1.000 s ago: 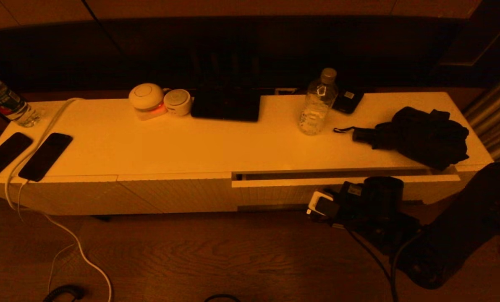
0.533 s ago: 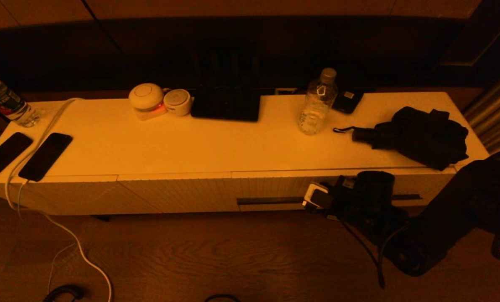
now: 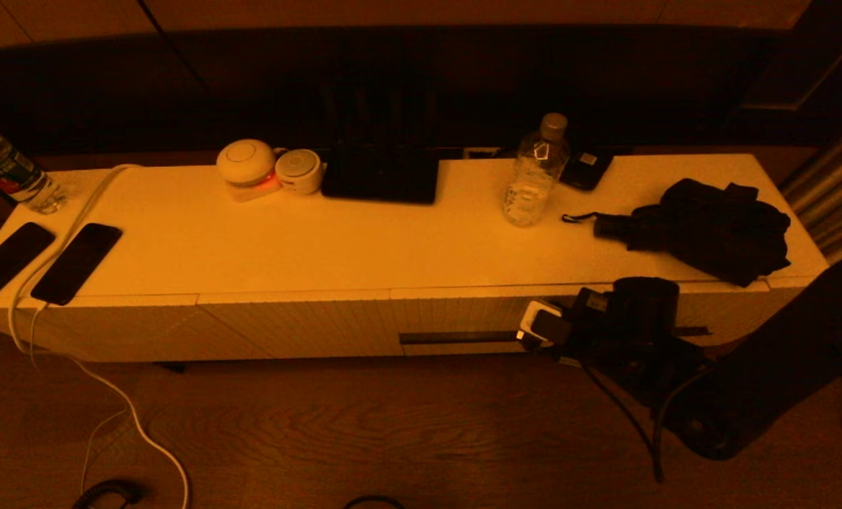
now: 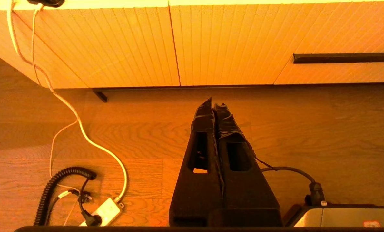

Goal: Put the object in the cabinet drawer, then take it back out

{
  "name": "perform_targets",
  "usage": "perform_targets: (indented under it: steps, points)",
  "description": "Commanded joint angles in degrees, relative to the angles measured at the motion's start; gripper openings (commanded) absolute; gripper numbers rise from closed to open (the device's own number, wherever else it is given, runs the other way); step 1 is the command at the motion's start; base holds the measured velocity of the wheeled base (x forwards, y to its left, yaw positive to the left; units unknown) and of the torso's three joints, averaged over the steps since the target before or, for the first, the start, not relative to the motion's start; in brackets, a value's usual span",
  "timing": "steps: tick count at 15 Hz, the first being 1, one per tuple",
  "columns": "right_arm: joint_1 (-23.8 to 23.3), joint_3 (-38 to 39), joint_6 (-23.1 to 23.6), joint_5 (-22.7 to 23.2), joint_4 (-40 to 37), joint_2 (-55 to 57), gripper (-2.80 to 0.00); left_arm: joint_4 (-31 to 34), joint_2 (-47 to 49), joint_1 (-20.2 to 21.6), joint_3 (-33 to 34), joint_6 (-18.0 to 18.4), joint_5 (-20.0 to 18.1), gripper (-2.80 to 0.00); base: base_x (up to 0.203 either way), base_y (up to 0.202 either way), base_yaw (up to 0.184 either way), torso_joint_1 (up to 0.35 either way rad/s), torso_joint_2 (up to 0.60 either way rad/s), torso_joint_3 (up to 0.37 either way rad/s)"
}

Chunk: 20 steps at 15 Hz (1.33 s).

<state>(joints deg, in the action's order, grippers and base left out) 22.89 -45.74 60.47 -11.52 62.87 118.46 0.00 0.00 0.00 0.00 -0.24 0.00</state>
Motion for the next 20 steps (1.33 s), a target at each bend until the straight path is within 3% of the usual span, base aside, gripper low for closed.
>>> perform_targets:
  steps: [1, 6, 9, 12, 15, 16, 18, 20]
  points:
    - [0.1, 1.8, 0.2, -0.1, -3.5, -8.4, -2.80, 0.0, 0.0, 0.0, 0.0, 0.0, 0.0, -2.80, 0.000, 0.000, 0.000, 0.000, 0.00, 0.000]
    - [-3.6, 8.3, -1.1, -0.1, -27.1, -31.4, -2.80, 0.0, 0.0, 0.0, 0.0, 0.0, 0.0, -2.80, 0.000, 0.000, 0.000, 0.000, 0.00, 0.000]
    - [-7.7, 9.1, -6.7, -0.1, -46.7, -45.8, -2.80, 0.0, 0.0, 0.0, 0.0, 0.0, 0.0, -2.80, 0.000, 0.000, 0.000, 0.000, 0.00, 0.000]
    - [-11.2, 10.7, -18.8, 0.0, -62.2, -59.5, -2.80, 0.0, 0.0, 0.0, 0.0, 0.0, 0.0, -2.80, 0.000, 0.000, 0.000, 0.000, 0.00, 0.000]
    - [-12.4, 12.2, -36.8, 0.1, -72.8, -71.5, -2.80, 0.0, 0.0, 0.0, 0.0, 0.0, 0.0, -2.80, 0.000, 0.000, 0.000, 0.000, 0.00, 0.000]
    - [-12.6, 12.6, -43.5, 0.1, -75.6, -74.6, -2.80, 0.0, 0.0, 0.0, 0.0, 0.0, 0.0, -2.80, 0.000, 0.000, 0.000, 0.000, 0.00, 0.000]
    - [-12.7, 14.8, -51.9, -0.3, -77.2, -81.5, -2.80, 0.0, 0.0, 0.0, 0.0, 0.0, 0.0, -2.80, 0.000, 0.000, 0.000, 0.000, 0.00, 0.000]
    - [-12.8, 18.7, -57.5, -1.0, -77.6, -87.8, -2.80, 0.0, 0.0, 0.0, 0.0, 0.0, 0.0, -2.80, 0.000, 0.000, 0.000, 0.000, 0.00, 0.000]
